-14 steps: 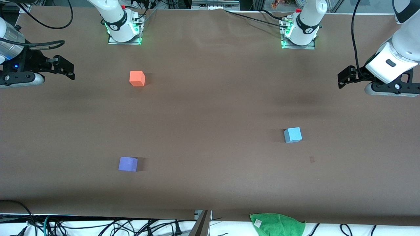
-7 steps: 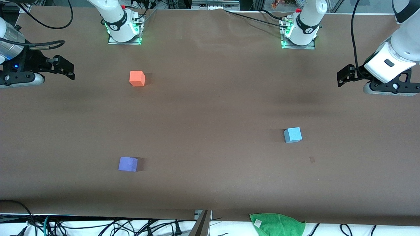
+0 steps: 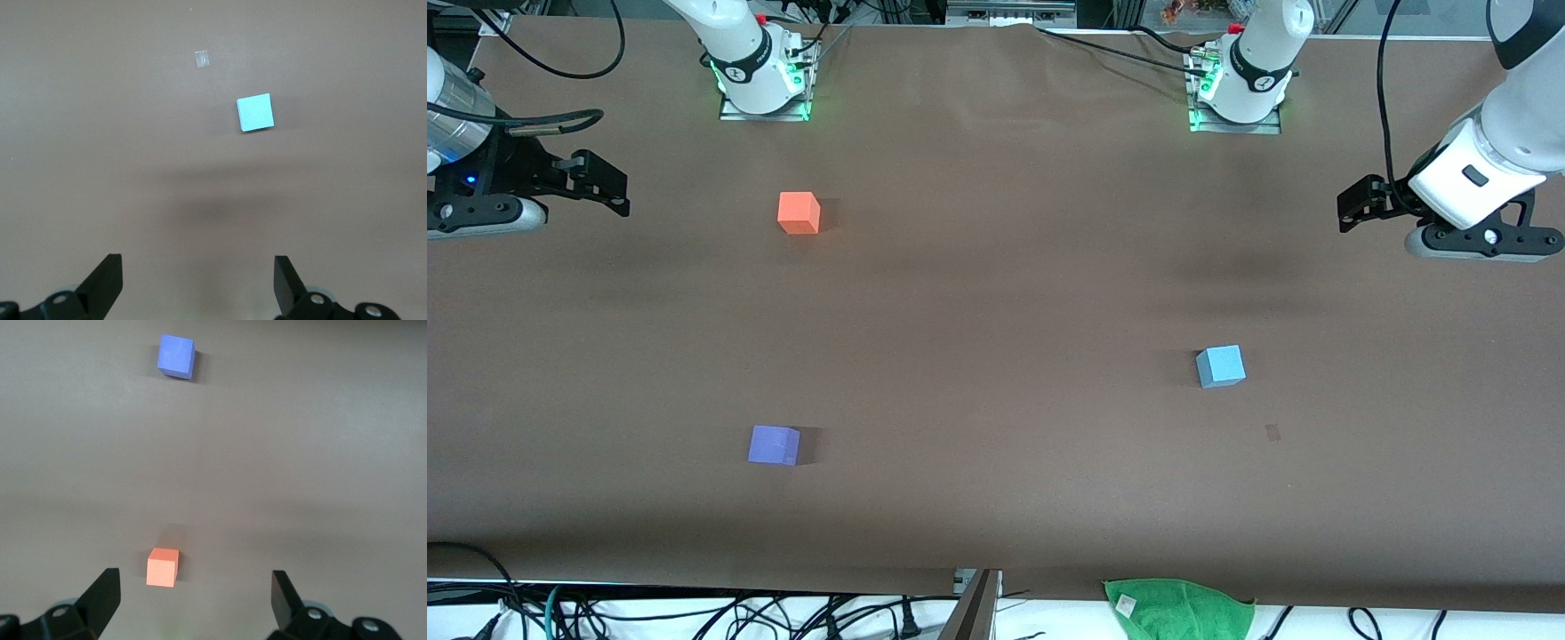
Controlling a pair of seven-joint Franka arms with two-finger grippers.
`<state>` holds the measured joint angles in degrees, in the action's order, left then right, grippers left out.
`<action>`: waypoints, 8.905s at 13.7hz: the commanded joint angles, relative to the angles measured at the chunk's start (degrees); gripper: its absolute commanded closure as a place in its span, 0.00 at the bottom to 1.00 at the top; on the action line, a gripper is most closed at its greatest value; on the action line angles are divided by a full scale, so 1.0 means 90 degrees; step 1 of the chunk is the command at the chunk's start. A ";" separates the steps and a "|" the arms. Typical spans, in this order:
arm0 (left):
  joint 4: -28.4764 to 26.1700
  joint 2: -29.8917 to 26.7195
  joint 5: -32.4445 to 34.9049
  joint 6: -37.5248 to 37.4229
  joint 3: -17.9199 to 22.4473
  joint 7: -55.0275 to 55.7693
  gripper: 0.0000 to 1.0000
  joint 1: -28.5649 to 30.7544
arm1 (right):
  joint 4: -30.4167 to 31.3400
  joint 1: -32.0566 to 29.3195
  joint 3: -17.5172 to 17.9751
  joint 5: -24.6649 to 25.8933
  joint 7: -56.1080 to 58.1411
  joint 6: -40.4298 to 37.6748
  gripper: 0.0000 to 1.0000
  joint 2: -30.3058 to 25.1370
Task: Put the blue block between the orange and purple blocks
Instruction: 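Reach the left gripper down to the light blue cube and grasp it, then carry the blue cube with the left gripper toward the table's middle, then release the blue cube with the left gripper while the right gripper approaches, then lower the right gripper over the blue cube and close on it, then lift the blue cube off the table with the right gripper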
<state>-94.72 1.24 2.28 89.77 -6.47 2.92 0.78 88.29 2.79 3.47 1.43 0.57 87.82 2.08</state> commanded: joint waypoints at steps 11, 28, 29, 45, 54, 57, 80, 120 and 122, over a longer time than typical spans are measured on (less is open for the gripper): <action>0.0134 0.2213 -0.0117 0.1917 0.0007 0.0191 0.00 -0.0009 | -0.0074 0.0023 -0.0015 0.0007 -0.0005 0.0008 0.00 0.0023; -0.0188 0.4148 -0.0156 0.3990 0.0007 0.0837 0.00 -0.0497 | -0.0074 0.0013 -0.0015 0.0007 -0.0014 0.0008 0.00 0.0023; -0.0275 0.4187 -0.0146 0.4145 0.0007 0.0837 0.00 -0.0488 | -0.0074 0.0022 -0.0015 0.0007 -0.0005 0.0008 0.00 0.0023; 0.1462 0.3826 -0.0263 0.1881 -0.0091 0.1928 1.00 -0.2535 | -0.0074 0.0022 -0.0015 0.0017 -0.0005 0.0018 0.00 0.0052; 0.1237 0.4987 -0.0469 0.3403 -0.0081 0.3649 0.96 -0.4129 | -0.0084 0.0032 -0.0015 0.0007 0.0064 0.0066 0.00 0.0081; 0.1218 0.5096 -0.0459 0.3512 -0.0081 0.3854 0.73 -0.4198 | -0.0084 0.0032 -0.0015 -0.0002 0.0064 0.0076 0.00 0.0179; 0.1247 0.0809 -0.0381 -0.1088 0.0016 0.0195 0.00 -0.0605 | -0.0074 0.1847 -0.0005 -0.0335 -0.2355 0.0983 0.00 0.1477; -0.0599 -0.0637 0.0108 0.0816 -0.0316 -0.0003 0.00 0.0108 | -0.0318 0.4876 -0.0073 0.1140 -0.6792 0.6013 0.00 0.4769; -0.0637 -0.0510 0.0098 0.0807 -0.0316 -0.0022 0.00 0.0128 | -0.0328 0.4876 -0.0073 0.1169 -0.6792 0.6023 0.00 0.4798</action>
<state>-99.45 -3.75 2.63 95.91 -8.95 3.00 1.49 86.92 46.00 3.35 10.68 -59.64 141.50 44.07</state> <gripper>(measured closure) 0.000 0.000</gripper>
